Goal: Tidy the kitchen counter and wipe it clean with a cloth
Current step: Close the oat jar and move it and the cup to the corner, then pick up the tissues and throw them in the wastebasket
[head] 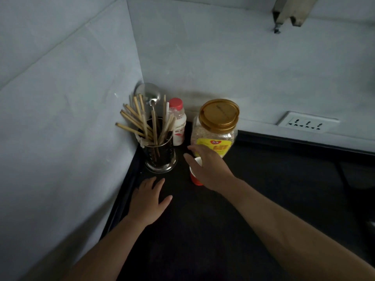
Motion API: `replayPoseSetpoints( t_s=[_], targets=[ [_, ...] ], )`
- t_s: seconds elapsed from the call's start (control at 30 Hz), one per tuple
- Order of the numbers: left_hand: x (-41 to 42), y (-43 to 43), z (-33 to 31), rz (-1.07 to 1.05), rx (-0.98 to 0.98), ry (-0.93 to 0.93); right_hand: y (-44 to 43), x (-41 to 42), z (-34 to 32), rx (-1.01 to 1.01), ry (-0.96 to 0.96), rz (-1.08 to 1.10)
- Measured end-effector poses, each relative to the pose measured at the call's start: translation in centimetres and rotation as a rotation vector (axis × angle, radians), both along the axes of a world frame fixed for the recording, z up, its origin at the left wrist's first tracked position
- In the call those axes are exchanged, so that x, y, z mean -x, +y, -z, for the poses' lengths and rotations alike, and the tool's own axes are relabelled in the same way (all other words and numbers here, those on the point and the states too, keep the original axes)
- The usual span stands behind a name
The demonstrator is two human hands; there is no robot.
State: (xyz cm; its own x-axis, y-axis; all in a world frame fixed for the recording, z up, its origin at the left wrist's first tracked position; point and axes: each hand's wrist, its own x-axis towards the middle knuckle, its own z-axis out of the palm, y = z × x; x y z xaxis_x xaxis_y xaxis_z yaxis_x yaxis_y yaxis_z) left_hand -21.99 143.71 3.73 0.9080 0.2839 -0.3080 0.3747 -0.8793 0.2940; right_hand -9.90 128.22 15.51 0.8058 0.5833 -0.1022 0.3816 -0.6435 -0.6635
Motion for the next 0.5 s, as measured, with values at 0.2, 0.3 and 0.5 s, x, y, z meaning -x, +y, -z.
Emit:
replayPoseSetpoints(
  t_s=[0.2,0.3,0.5],
  targets=[
    [1.5,-3.2,-3.2,0.035,0.1,-0.202,-7.1,6.0,1.1,0.029,0.075,0.12],
    [3.1,-5.9,-4.9,0.064,0.201,-0.213,-10.6,9.1,1.4,0.055,0.104,0.203],
    [7.3,-12.8,-8.3,0.117,0.47,-0.183,-18.4,16.4,1.6,-0.111,0.163,0.415]
  ],
)
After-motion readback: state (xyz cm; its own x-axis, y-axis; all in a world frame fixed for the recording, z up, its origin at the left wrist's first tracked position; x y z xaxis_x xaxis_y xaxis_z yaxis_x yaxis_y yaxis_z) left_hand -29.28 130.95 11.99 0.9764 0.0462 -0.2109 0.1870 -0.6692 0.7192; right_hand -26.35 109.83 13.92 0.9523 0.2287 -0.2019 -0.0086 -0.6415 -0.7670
